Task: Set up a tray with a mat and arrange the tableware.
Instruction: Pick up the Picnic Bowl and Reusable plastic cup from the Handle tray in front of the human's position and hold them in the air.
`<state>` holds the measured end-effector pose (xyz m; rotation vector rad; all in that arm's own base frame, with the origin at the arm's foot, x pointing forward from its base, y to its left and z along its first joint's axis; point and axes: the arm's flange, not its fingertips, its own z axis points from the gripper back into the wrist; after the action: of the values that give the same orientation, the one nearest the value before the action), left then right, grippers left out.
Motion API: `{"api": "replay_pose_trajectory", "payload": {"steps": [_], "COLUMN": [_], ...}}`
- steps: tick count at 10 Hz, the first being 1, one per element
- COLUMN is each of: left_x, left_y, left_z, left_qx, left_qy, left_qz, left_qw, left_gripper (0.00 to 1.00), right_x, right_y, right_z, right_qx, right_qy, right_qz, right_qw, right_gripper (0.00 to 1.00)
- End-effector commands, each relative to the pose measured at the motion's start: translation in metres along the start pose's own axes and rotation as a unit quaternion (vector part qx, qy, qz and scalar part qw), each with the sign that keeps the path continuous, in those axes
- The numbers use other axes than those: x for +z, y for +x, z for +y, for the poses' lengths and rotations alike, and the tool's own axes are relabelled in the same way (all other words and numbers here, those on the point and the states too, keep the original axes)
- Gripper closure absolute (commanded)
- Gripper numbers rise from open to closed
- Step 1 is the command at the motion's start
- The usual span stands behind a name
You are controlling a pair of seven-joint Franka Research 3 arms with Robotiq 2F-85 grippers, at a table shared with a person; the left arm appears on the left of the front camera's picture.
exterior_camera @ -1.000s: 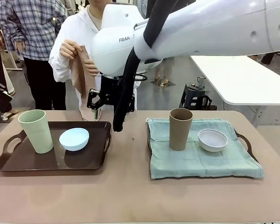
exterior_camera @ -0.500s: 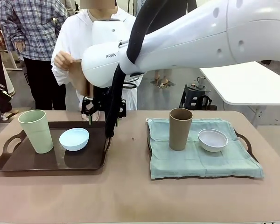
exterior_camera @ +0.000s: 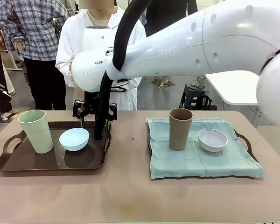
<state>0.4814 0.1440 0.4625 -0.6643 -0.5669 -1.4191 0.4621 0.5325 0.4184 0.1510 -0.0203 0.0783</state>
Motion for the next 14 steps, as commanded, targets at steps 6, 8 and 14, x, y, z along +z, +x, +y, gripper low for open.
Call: {"api": "replay_pose_trajectory", "payload": {"steps": [6, 8, 14], "left_x": [-0.007, -0.018, -0.041], "left_y": [-0.001, -0.021, -0.061], "left_z": [0.009, 0.023, 0.036], "left_qx": [-0.043, -0.063, -0.035], "left_qy": [0.000, 0.047, -0.004], "left_qz": [-0.020, -0.035, -0.069], "left_qw": [0.999, 0.996, 0.997], "left_gripper": [0.00, 0.00, 0.00], "right_x": [-0.007, -0.027, -0.067], "right_y": [0.005, 0.015, 0.032], "right_z": [-0.003, 0.004, 0.034], "right_qx": [-0.016, -0.023, -0.002], "right_qy": [0.004, -0.011, 0.012], "right_qz": [-0.008, -0.008, 0.008], "right_qw": [1.000, 1.000, 1.000], "right_gripper": [0.00, 0.00, 0.00]}}
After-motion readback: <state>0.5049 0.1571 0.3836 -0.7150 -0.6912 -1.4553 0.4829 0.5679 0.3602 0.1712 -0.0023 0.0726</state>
